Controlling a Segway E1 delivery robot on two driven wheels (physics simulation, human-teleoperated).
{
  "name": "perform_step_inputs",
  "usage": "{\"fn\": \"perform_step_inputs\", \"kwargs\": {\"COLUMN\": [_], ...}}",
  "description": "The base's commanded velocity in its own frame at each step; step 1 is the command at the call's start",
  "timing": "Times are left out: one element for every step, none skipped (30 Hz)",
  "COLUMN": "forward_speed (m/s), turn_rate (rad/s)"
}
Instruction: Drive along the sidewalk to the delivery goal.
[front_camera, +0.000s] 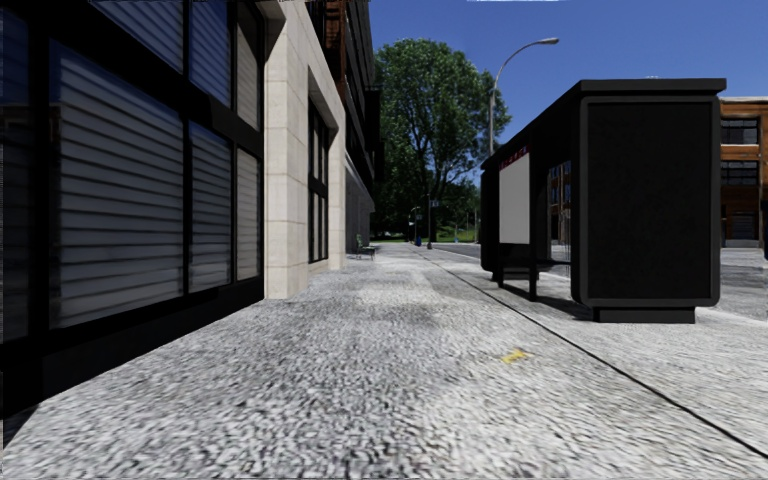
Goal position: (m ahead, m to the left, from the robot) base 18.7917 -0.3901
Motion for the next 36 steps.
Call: {"fn": "perform_step_inputs", "kwargs": {"forward_speed": [2.00, 2.00, 2.00, 2.00, 2.00, 2.00, 2.00, 2.00, 2.00, 2.00, 2.00, 2.00, 2.00, 2.00, 2.00, 2.00, 2.00, 2.00, 2.00, 2.00, 2.00, 2.00, 2.00, 2.00, 2.00, 2.00, 2.00, 2.00, 2.00, 2.00, 2.00, 2.00, 2.00, 2.00, 2.00, 2.00], "turn_rate": [-0.36, -0.35, -0.29, -0.29, -0.26, -0.10, 0.00, 0.00, 0.00, 0.00, 0.00, 0.00, 0.00, 0.00, 0.00, 0.00, 0.00, 0.00, 0.00, 0.00, 0.00, 0.00, 0.00, 0.00, 0.00, 0.00, 0.00, 0.00, 0.00, 0.00, 0.00, 0.00, 0.00, 0.00, 0.00, 0.00]}}
